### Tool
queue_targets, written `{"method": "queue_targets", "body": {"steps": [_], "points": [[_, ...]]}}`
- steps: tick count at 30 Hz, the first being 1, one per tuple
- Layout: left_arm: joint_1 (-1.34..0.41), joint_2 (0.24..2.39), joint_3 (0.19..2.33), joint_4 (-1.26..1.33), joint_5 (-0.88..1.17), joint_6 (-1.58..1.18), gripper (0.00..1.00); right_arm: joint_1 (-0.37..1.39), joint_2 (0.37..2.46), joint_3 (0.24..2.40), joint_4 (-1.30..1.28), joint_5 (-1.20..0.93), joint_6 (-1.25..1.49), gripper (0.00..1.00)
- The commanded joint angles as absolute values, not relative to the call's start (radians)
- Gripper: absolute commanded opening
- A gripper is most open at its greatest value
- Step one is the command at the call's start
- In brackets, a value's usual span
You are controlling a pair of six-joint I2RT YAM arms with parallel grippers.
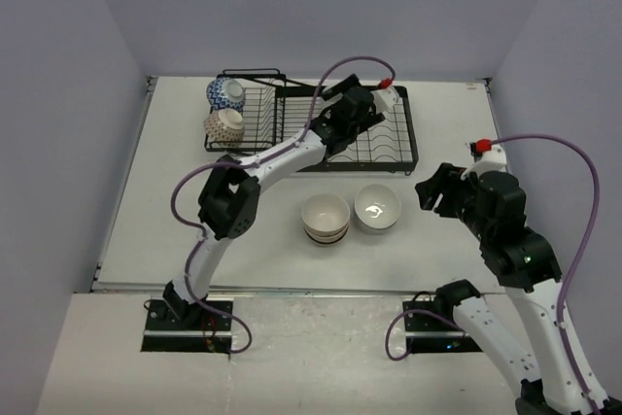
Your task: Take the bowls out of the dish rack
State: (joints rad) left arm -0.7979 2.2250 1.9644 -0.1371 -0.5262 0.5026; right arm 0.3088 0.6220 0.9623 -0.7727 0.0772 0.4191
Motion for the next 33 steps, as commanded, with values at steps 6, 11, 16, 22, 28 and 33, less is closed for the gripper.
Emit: {"method": "queue_targets", "body": {"steps": [6, 11, 16, 22, 28, 33], "points": [[-0.736, 2.316, 1.982, 0.126, -0.450, 0.805, 0.99, 0.314, 0.592, 0.939, -0.735, 0.006, 0.368, 0.63], [-0.684, 2.382, 2.012, 0.157, -0.399, 0.808, 0.99, 0.314, 0.566, 0.939, -0.724, -0.057, 0.351, 0.63], [-0.637, 2.459, 2.086, 0.081, -0.295, 0.784, 0.99, 0.314, 0.545, 0.943, -0.716, -0.092, 0.344, 0.63], [-0.611, 2.520, 2.115, 0.145, -0.268, 0.778, 0.96, 0.316, 0.532, 0.942, -0.701, -0.123, 0.341, 0.63], [-0.597, 2.597, 2.175, 0.207, -0.281, 0.756, 0.78, 0.321, 0.511, 0.942, -0.699, -0.160, 0.336, 0.63], [-0.598, 2.603, 2.175, 0.241, -0.290, 0.755, 0.59, 0.324, 0.506, 0.939, -0.689, -0.167, 0.333, 0.63]]}}
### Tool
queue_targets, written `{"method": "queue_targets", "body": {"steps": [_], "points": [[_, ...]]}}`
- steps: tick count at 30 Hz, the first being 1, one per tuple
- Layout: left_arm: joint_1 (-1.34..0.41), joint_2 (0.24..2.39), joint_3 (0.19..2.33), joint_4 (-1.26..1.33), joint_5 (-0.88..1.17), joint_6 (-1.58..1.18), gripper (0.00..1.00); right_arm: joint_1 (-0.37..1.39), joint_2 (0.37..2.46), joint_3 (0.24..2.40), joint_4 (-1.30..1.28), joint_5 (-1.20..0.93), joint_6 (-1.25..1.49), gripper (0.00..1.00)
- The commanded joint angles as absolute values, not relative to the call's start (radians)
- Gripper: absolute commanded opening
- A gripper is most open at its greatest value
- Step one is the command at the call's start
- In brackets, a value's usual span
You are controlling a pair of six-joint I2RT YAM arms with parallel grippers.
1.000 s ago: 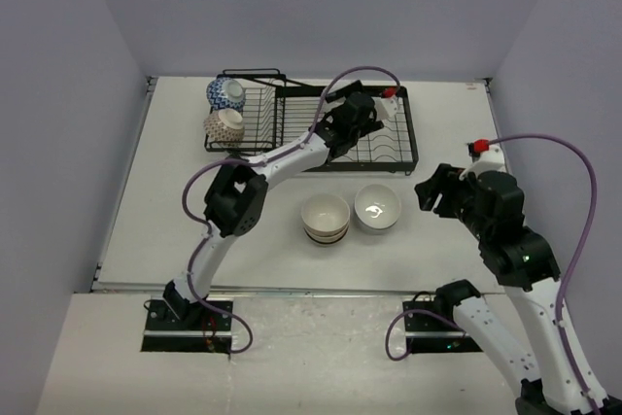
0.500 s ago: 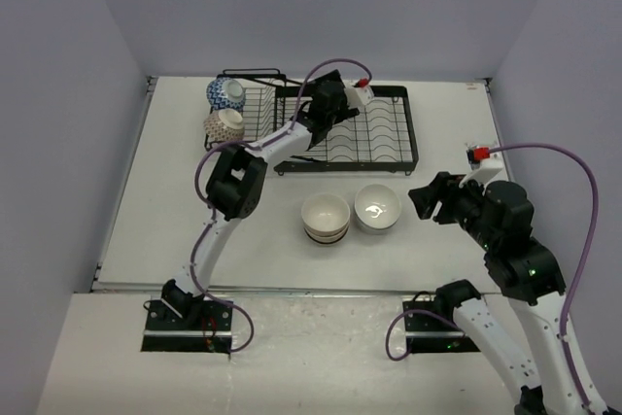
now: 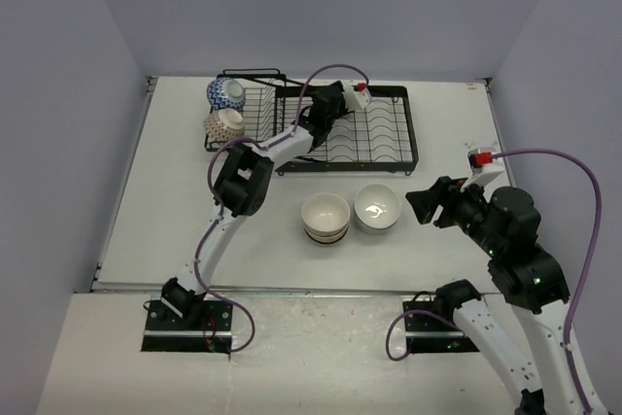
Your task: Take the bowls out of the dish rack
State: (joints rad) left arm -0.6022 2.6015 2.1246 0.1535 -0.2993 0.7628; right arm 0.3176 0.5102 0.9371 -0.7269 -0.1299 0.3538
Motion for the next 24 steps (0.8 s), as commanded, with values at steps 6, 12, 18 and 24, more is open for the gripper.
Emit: {"method": "queue_targets", "body": {"steps": [6, 12, 18, 24], "points": [[-0.601, 2.589, 2.181, 0.273, -0.279, 0.736, 0.38, 0.324, 0.514, 0.933, -0.681, -0.179, 0.330, 0.63], [-0.601, 2.605, 2.187, 0.276, -0.273, 0.730, 0.16, 0.327, 0.511, 0.930, -0.681, -0.183, 0.325, 0.62], [-0.609, 2.600, 2.183, 0.288, -0.290, 0.719, 0.00, 0.327, 0.511, 0.927, -0.678, -0.186, 0.324, 0.62], [-0.627, 2.588, 2.143, 0.429, -0.388, 0.709, 0.00, 0.330, 0.505, 0.919, -0.676, -0.186, 0.322, 0.62]]}}
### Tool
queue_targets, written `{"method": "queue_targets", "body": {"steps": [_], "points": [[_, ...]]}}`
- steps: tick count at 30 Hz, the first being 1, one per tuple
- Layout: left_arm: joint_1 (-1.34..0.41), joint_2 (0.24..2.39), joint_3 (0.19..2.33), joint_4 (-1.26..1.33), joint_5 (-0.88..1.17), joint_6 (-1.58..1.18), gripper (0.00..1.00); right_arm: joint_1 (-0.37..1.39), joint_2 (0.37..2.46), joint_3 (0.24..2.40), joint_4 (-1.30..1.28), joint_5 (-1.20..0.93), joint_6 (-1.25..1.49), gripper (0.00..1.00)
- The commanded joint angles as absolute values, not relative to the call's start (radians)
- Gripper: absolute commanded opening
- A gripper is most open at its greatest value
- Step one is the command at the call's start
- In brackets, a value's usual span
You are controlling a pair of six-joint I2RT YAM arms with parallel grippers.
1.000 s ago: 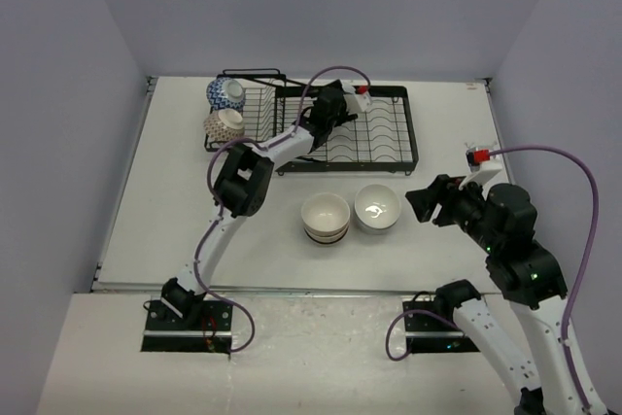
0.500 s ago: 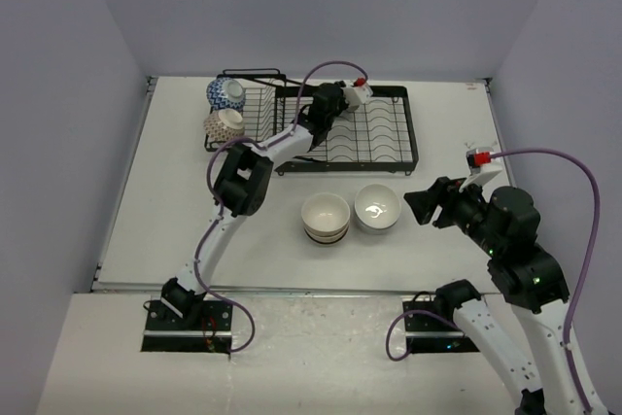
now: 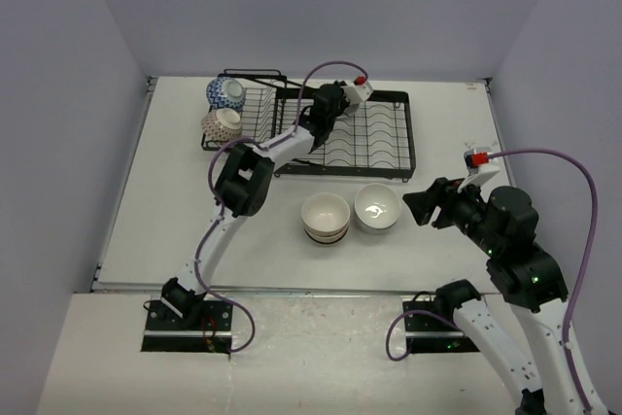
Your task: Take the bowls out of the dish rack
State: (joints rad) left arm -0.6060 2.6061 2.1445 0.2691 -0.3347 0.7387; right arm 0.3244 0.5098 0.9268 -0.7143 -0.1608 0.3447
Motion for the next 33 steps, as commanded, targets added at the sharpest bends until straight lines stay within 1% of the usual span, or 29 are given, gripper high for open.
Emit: {"method": "queue_targets", "body": {"steps": [1, 8, 13, 19, 30, 33], "points": [[-0.630, 2.589, 2.132, 0.461, -0.405, 0.707, 0.00, 0.330, 0.500, 0.920, -0.678, -0.186, 0.321, 0.62], [-0.646, 2.612, 2.017, 0.819, -0.534, 0.718, 0.00, 0.334, 0.494, 0.911, -0.672, -0.192, 0.318, 0.62], [-0.649, 2.626, 2.014, 0.931, -0.586, 0.722, 0.00, 0.336, 0.492, 0.908, -0.669, -0.195, 0.318, 0.62], [-0.664, 2.629, 1.977, 1.170, -0.624, 0.802, 0.00, 0.337, 0.489, 0.907, -0.663, -0.201, 0.316, 0.62], [-0.667, 2.576, 1.964, 1.290, -0.621, 0.789, 0.00, 0.342, 0.489, 0.899, -0.658, -0.204, 0.313, 0.62], [-0.664, 2.565, 1.962, 1.273, -0.554, 0.758, 0.00, 0.344, 0.489, 0.899, -0.658, -0.209, 0.313, 0.62]]}}
